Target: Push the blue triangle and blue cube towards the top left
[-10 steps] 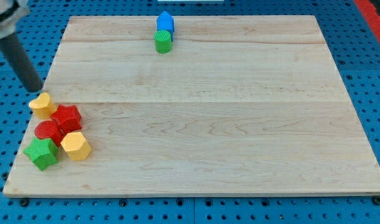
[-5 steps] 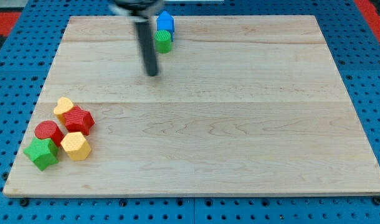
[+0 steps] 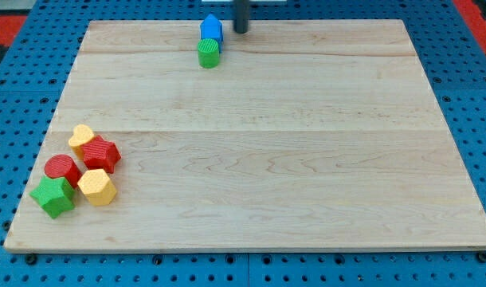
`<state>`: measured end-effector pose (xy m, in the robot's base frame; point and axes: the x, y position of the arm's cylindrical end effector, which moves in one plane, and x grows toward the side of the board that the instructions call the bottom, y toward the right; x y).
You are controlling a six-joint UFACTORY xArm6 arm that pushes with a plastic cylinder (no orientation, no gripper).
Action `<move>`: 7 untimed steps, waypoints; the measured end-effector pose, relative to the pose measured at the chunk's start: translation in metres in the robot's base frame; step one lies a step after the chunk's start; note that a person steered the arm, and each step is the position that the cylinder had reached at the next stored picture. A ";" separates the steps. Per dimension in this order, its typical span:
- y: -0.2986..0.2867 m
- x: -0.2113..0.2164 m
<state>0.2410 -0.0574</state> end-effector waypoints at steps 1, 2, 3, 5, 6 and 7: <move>-0.076 0.008; -0.059 -0.012; -0.010 -0.012; 0.022 -0.047; -0.044 -0.049; -0.078 -0.048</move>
<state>0.1932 -0.1358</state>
